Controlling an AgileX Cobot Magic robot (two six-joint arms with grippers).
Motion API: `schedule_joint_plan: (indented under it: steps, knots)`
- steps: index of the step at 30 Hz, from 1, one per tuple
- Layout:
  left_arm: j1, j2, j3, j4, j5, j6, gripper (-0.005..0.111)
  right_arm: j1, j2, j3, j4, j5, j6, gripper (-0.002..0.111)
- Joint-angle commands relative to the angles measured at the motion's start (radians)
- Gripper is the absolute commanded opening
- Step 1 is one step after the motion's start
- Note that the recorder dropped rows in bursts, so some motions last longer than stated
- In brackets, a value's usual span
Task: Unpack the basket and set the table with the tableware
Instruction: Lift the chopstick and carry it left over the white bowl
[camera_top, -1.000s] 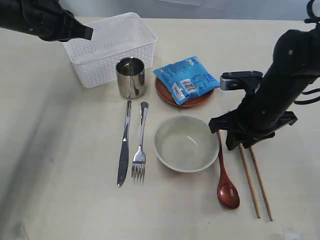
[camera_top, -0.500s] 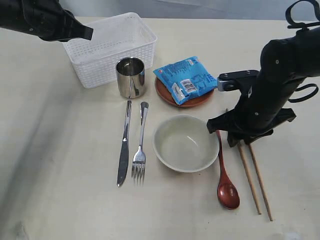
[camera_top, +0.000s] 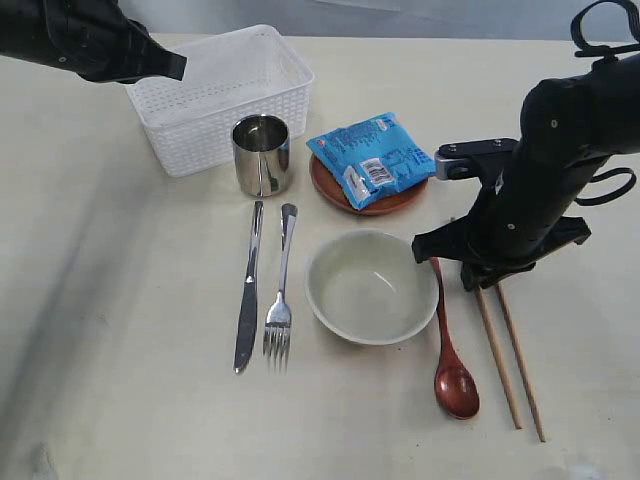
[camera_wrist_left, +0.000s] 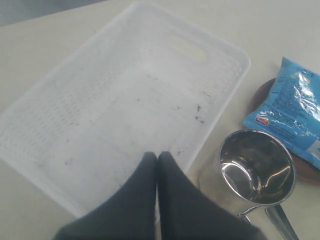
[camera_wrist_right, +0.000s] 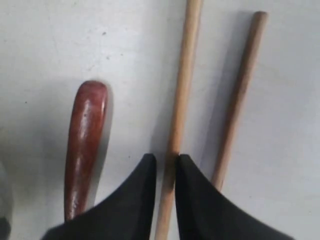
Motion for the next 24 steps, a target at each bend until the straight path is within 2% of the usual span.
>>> schedule_joint_plan:
  steps: [1,18,20,22,24]
  knots:
    - [0.001,-0.009,0.01,-0.01,-0.006,-0.002,0.0,0.0,0.004,0.0,-0.001,0.002,0.006,0.014]
    - [0.001,-0.009,0.01,-0.01,-0.006,-0.002,0.0,0.0,0.045,0.0,-0.001,0.028,0.065,0.014]
    - [0.001,-0.009,0.01,-0.01,-0.006,-0.002,0.0,0.0,0.041,0.0,-0.001,0.028,0.066,0.009]
    - [0.001,-0.009,0.01,-0.01,-0.006,-0.002,0.0,0.0,0.036,0.0,-0.001,0.028,0.072,0.0]
    - [0.001,-0.009,0.01,-0.01,-0.006,-0.002,0.0,0.0,0.029,0.0,-0.001,0.026,0.074,-0.001]
